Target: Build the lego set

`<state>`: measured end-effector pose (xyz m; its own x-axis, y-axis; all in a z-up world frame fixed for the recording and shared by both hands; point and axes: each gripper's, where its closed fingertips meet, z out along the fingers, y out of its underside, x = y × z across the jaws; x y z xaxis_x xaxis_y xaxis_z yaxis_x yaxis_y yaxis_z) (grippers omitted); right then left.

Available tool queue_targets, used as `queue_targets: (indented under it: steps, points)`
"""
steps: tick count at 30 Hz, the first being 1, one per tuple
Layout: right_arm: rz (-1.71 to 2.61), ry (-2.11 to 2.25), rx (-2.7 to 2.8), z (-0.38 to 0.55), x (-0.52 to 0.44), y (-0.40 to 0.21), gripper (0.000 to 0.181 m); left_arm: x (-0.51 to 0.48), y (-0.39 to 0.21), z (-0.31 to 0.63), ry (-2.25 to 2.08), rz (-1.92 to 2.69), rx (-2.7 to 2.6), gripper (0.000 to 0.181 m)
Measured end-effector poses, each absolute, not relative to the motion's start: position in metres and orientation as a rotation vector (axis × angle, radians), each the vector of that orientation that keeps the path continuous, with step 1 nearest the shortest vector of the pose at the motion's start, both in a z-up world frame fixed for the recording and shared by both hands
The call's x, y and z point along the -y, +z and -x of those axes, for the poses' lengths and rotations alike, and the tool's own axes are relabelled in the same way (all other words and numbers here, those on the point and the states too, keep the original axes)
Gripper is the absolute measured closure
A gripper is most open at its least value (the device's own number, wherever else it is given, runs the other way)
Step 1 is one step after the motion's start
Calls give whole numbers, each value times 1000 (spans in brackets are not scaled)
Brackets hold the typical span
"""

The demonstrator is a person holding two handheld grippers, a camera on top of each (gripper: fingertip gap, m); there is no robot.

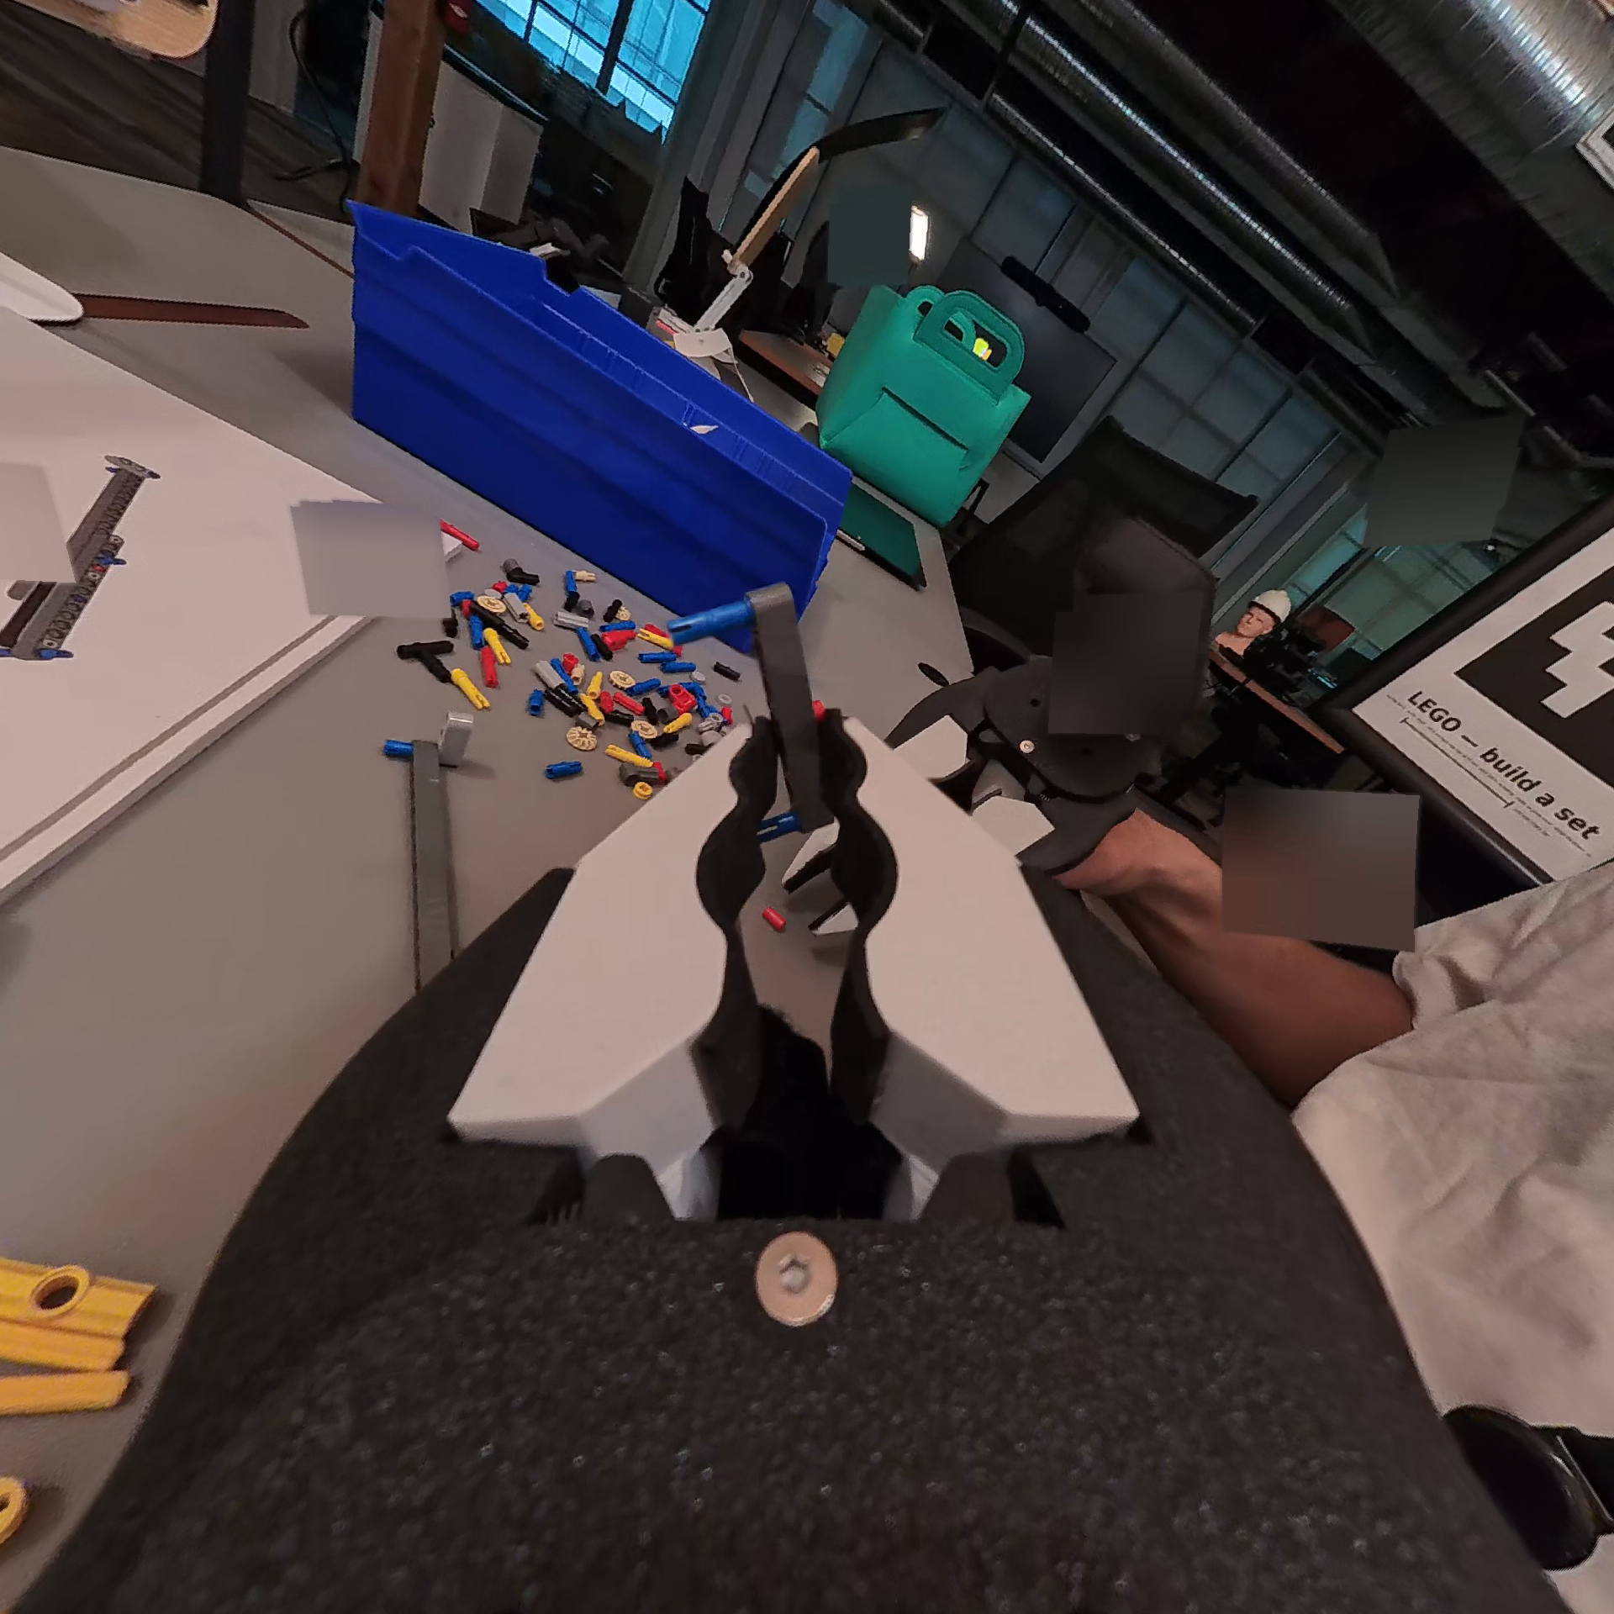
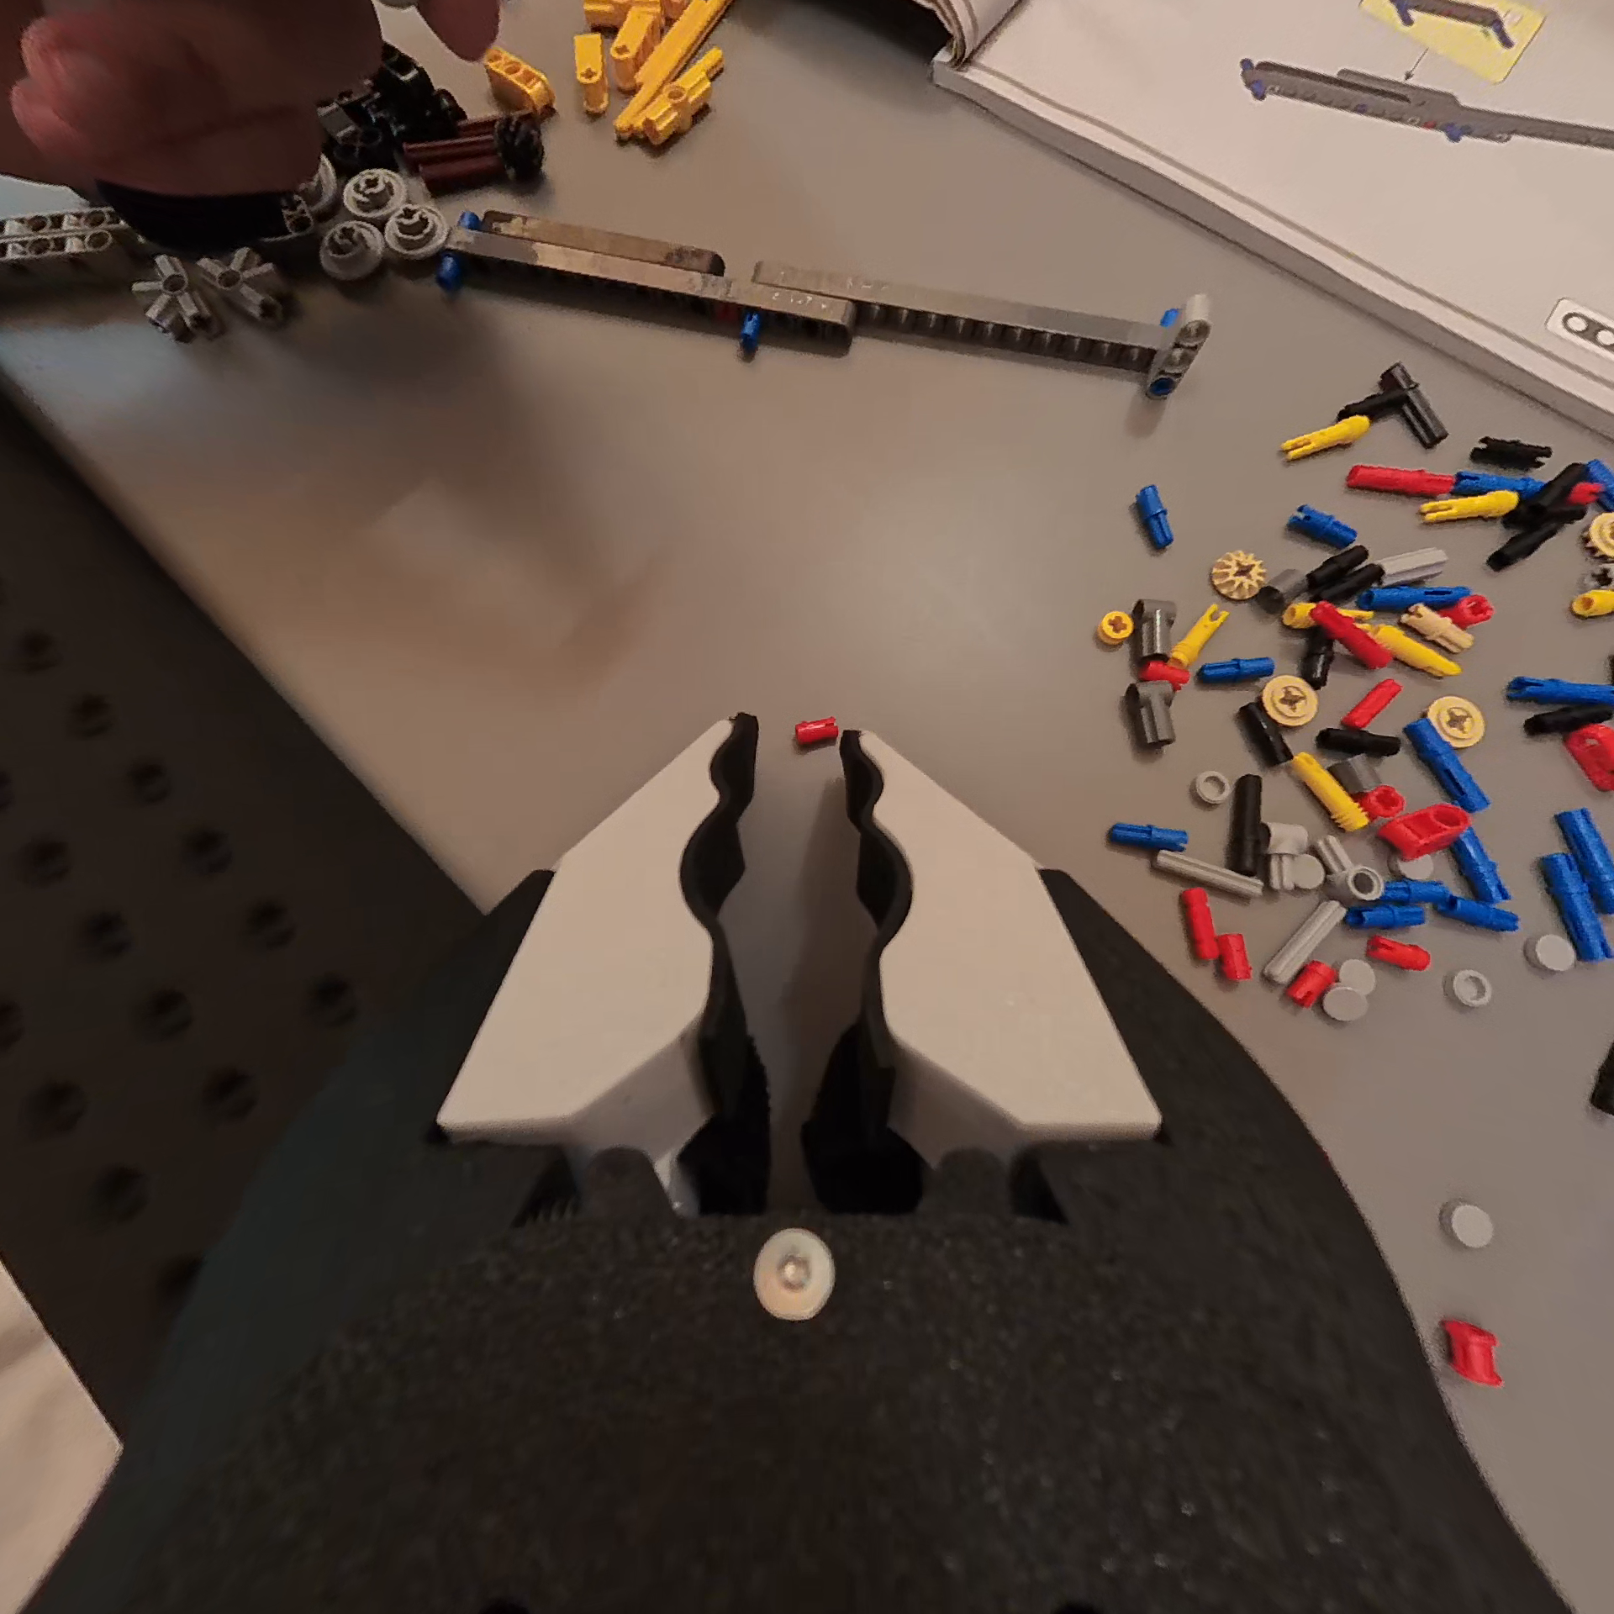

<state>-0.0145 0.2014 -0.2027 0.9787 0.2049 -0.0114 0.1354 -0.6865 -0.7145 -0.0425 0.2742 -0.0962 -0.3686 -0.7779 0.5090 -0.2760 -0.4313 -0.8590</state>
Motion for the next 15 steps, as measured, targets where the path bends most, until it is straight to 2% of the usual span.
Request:
queue_targets:
  steps: [15]
  points:
    - [2360,111,247,15,-201,-206,165,-277,-89,45,-1892,1472,-1371,173]
